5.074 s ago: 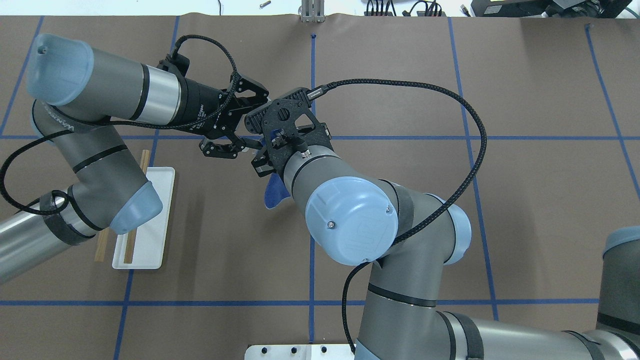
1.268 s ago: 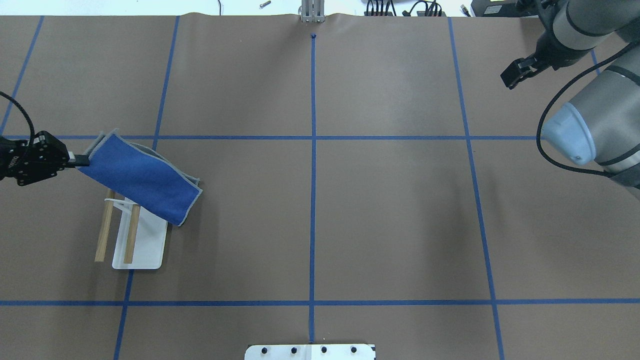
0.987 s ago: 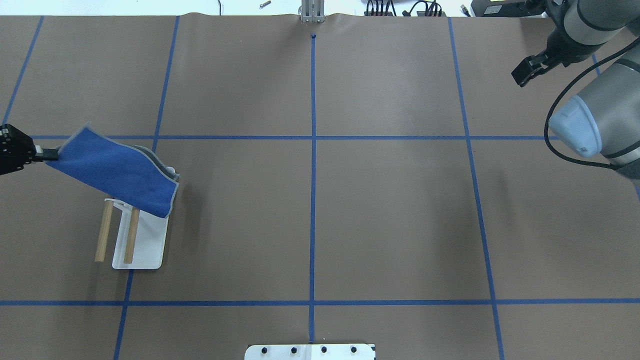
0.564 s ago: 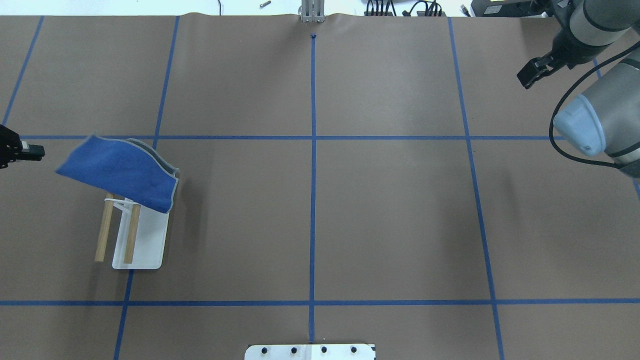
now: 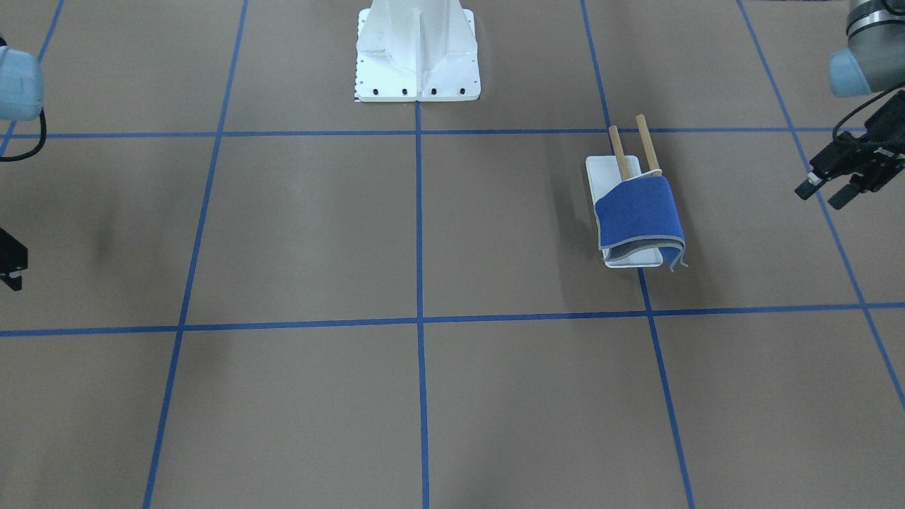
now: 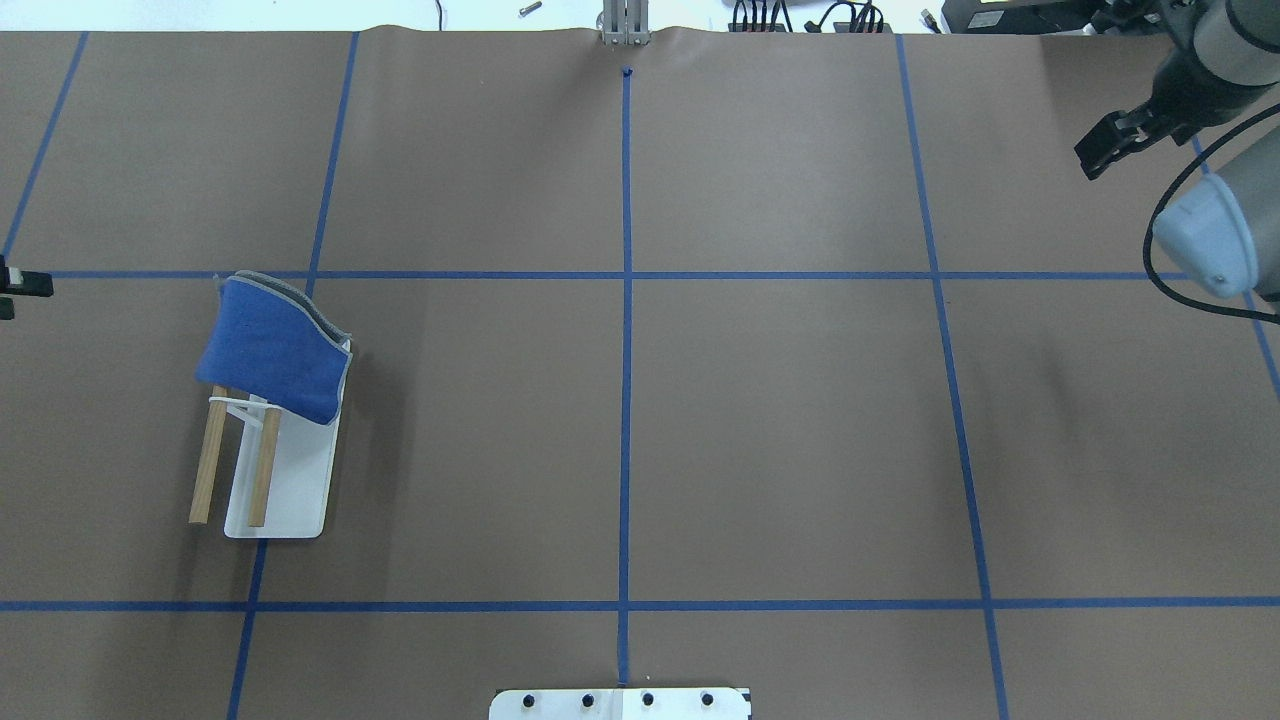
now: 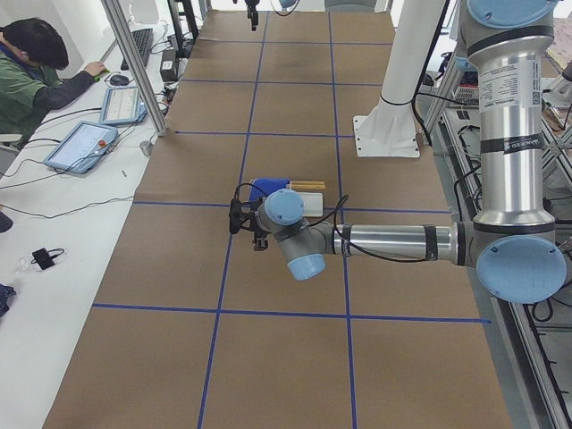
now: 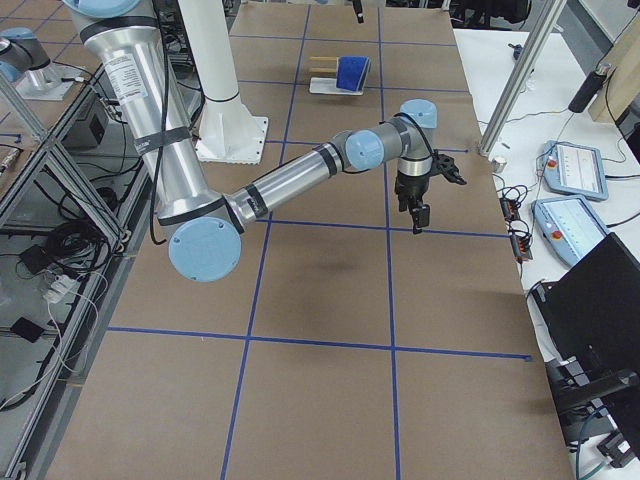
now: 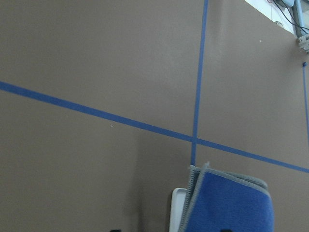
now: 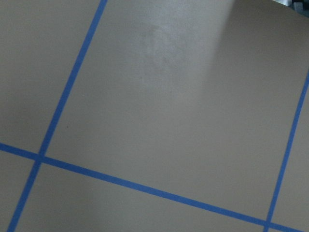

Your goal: Hang towel on rack

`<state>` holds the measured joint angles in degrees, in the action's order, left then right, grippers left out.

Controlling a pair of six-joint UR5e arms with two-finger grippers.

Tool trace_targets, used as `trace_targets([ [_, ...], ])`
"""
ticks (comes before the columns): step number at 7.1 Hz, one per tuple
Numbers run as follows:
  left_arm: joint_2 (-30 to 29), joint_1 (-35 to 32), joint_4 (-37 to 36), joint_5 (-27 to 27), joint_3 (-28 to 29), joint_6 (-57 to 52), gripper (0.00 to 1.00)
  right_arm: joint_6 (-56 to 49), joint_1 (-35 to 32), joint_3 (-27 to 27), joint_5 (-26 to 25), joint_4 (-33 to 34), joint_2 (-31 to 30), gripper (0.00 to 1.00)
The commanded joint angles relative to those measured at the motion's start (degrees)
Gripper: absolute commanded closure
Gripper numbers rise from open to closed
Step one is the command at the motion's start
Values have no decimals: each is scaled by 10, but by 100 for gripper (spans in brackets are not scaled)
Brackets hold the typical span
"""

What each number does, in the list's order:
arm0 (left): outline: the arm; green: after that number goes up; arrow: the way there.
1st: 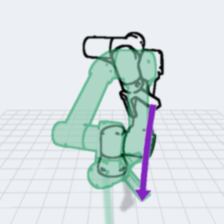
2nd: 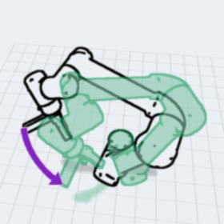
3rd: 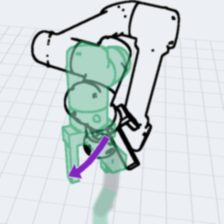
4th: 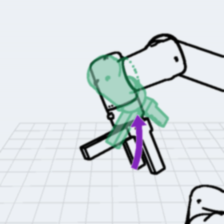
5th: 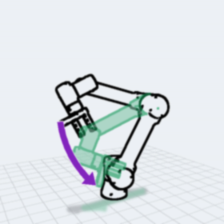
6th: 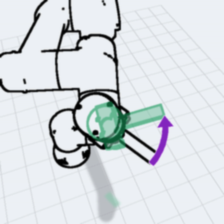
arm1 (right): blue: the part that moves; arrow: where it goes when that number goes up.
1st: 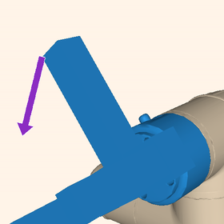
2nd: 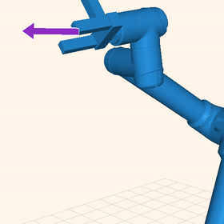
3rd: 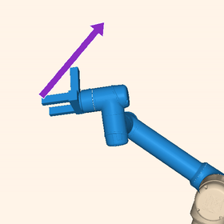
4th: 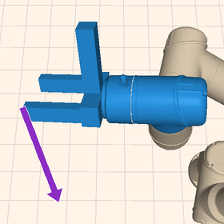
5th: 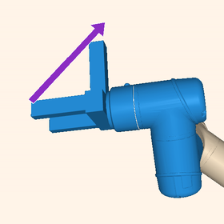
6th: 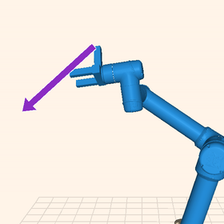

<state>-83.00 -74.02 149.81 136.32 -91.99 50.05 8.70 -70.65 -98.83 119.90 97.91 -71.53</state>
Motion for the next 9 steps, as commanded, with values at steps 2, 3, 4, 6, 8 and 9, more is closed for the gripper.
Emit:
trace_targets([
  [2,-11,-110,-268,-60,2,-393,1,-106,-85,45,38,1,-56,0],
  [3,-13,-117,-309,-74,2,-434,1,-132,-113,45,52,5,-67,0],
  [4,-13,-125,-381,-59,0,-503,1,-151,-129,44,52,6,-80,0],
  [6,-54,-162,-553,-30,-19,-567,1,-155,-147,45,52,22,-92,0],
  [8,-41,-162,-602,-29,-18,-557,1,-200,-171,41,51,42,-119,0],
  [9,-31,-163,-593,-28,-20,-552,1,-201,-177,39,49,39,-138,0],
])
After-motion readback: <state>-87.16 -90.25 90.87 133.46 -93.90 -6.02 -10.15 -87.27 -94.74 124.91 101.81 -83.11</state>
